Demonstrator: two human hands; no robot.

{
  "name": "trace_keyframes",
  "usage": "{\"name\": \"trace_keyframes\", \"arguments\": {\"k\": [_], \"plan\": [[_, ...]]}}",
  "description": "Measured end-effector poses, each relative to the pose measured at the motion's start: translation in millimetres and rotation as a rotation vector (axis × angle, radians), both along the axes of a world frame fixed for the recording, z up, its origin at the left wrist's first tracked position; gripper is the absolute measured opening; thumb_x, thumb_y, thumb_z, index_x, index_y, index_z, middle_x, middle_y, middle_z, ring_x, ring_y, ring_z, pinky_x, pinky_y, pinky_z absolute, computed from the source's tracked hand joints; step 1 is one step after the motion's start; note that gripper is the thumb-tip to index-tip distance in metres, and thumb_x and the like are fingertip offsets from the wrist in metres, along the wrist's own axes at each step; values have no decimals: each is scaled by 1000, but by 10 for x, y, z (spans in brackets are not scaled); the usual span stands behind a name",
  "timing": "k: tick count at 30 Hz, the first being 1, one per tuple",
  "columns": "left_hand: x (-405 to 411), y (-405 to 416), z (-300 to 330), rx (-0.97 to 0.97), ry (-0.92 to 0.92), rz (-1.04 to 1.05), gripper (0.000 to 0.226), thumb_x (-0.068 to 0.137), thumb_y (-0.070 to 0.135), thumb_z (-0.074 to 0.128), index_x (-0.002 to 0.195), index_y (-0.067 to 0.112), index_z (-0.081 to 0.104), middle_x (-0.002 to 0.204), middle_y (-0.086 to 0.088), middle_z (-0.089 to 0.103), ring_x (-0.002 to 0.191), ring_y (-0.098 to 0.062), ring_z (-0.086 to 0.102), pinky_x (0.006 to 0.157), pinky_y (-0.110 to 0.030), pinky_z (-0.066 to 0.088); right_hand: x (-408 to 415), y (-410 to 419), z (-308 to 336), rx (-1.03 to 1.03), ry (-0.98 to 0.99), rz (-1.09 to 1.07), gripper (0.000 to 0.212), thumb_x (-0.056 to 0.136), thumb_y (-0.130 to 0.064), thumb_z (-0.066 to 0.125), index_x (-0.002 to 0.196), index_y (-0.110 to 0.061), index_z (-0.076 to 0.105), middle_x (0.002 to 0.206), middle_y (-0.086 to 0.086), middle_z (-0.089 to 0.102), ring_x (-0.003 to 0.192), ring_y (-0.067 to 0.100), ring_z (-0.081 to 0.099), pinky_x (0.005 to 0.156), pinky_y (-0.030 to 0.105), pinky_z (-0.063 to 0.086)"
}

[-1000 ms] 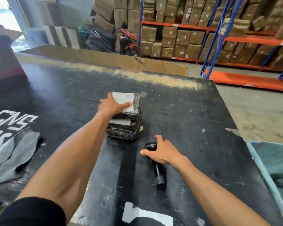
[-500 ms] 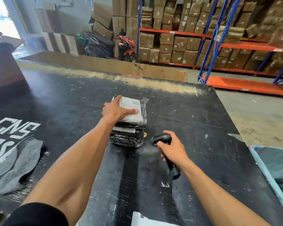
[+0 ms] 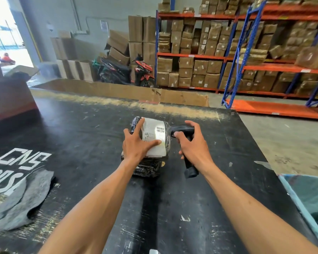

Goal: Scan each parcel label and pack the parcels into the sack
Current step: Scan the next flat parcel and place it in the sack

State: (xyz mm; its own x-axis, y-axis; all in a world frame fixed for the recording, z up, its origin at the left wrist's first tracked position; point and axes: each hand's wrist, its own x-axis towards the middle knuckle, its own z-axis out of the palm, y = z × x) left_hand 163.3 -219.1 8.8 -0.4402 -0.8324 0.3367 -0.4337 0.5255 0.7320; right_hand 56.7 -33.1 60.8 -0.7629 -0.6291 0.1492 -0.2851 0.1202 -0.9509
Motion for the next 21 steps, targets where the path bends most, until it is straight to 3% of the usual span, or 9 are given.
{"name": "trace_keyframes", "arguments": {"k": [4,8,11,15,21], "plan": [[28,95,-68,15,32,0,107,50,80,80,143,64,29,110,0,38,82,-22,51,80,-36,51,67,10,50,2,21,16,51,94,-55,67,139,-48,43,110,7,73,64,21,70,47,25,56],[48,161,-125,14,61,-5,106,50,81,79,142,65,29,105,2,38,80,-17,51,75,-32,48,83,11,33,29,25,15,51,93,-60,66,137,-49,43,114,10,71,100,40,69,46,26,56],[42,203,-156,4,72,-12,106,50,83,77,142,65,28,106,2,38,84,-19,52,74,-31,45,75,21,28,43,75,2,49,94,-63,65,135,-46,43,104,10,72,96,40,71,49,35,61],[29,259,-196,15,98,3,106,50,84,76,142,65,28,103,3,38,82,-17,52,75,-30,43,41,41,1,46,138,-35,50,94,-67,62,133,-44,42,101,6,74,93,37,73,82,56,62],[5,280,-173,40,134,19,108,48,84,78,141,68,26,101,4,38,86,-18,54,76,-31,44,19,85,28,39,135,-34,51,94,-67,62,135,-44,42,103,9,73,100,41,71,79,52,64]]}}
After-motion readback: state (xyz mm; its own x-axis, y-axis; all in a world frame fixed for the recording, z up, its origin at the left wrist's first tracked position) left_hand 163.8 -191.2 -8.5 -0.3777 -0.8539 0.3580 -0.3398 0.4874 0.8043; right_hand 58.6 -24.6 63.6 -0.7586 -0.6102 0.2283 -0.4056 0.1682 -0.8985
